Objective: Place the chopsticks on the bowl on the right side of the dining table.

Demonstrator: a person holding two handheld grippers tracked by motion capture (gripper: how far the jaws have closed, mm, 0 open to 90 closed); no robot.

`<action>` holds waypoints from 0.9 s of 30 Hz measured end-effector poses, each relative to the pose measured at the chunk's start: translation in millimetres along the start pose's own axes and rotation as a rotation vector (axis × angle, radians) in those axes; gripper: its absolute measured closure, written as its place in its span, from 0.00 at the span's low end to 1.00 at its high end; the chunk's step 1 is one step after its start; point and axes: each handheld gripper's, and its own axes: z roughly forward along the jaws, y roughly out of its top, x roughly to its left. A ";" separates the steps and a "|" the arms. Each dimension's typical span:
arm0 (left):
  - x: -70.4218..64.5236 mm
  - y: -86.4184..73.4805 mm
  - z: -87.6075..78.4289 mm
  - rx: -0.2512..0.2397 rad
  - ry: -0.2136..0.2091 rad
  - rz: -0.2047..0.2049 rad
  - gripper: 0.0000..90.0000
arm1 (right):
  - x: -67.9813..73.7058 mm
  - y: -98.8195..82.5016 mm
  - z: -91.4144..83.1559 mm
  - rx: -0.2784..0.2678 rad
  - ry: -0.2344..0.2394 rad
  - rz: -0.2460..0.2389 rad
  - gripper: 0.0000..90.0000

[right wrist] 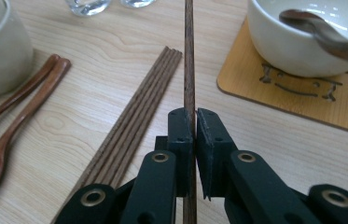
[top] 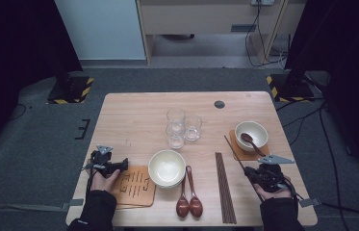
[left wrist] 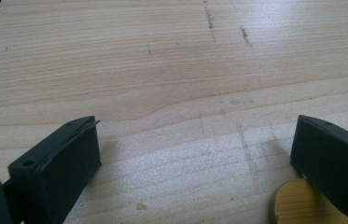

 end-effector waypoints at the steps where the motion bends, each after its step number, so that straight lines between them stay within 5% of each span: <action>1: 0.0 0.0 0.0 0.000 0.000 0.000 0.00 | 0.5 1.2 -0.8 -0.004 0.002 -0.006 0.94; 27: 0.0 0.0 0.0 0.000 0.000 0.000 0.00 | 6.5 38.8 -30.2 -0.136 0.024 -0.020 0.94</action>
